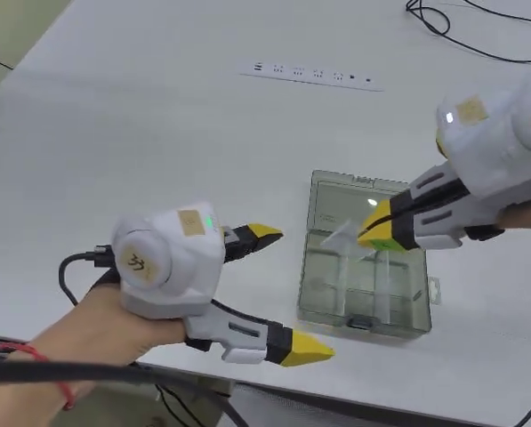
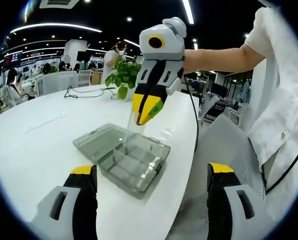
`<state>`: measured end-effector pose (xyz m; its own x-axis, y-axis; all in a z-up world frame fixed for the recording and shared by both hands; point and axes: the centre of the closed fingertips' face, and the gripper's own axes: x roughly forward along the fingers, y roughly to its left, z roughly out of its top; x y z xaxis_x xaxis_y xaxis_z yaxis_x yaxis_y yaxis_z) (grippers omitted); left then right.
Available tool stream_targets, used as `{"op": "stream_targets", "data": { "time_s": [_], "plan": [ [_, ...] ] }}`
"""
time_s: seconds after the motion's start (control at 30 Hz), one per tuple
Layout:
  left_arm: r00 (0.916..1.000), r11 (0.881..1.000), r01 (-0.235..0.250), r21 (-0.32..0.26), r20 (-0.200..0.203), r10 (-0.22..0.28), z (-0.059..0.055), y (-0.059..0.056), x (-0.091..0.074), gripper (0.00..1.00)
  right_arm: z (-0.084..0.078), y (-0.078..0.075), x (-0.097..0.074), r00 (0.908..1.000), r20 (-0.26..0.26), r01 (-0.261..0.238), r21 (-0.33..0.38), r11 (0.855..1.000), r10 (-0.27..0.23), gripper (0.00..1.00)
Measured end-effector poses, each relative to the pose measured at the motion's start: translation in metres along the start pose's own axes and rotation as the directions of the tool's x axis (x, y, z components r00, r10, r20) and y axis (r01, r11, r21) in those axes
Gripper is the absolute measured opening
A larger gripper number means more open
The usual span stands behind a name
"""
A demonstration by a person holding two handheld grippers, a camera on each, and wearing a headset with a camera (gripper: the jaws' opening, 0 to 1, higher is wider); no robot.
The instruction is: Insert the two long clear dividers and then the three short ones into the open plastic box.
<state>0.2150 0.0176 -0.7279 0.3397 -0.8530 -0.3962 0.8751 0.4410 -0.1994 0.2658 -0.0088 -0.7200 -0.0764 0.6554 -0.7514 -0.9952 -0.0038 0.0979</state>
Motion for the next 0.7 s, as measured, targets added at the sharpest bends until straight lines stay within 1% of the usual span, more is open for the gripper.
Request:
{"op": "stream_targets", "data": {
  "time_s": [0.1,0.17,0.27,0.33,0.53,0.7],
  "plan": [
    [1.0,1.0,-0.005,-0.001,-0.007,0.005,-0.003,0.002,-0.001,0.97,-0.003,0.0,0.01,1.0,0.0,-0.002,0.009,1.0,0.002,0.02],
    [0.9999,1.0,-0.008,-0.005,-0.006,0.008,-0.004,0.004,-0.002,0.98,-0.009,-0.003,0.019,1.0,-0.007,0.0,0.005,1.0,0.0,0.02],
    [0.9999,1.0,-0.009,-0.011,-0.008,0.009,-0.006,0.004,-0.002,1.0,-0.011,-0.003,0.024,0.9999,-0.012,0.007,0.012,1.0,-0.007,0.02],
    [0.9999,1.0,-0.008,-0.01,-0.01,0.008,-0.006,0.004,-0.002,1.0,-0.013,-0.004,0.025,0.9997,-0.018,0.015,0.018,1.0,-0.015,0.02],
    [0.9999,1.0,-0.015,-0.013,-0.007,0.015,-0.006,0.007,-0.001,1.0,-0.017,-0.003,0.026,0.9992,-0.036,0.018,0.021,1.0,-0.017,0.02],
    [0.9999,1.0,-0.013,-0.012,-0.003,0.013,-0.006,0.006,0.0,1.0,-0.018,-0.003,0.028,0.9994,-0.033,0.016,0.035,0.999,-0.015,0.02]
  ]
}}
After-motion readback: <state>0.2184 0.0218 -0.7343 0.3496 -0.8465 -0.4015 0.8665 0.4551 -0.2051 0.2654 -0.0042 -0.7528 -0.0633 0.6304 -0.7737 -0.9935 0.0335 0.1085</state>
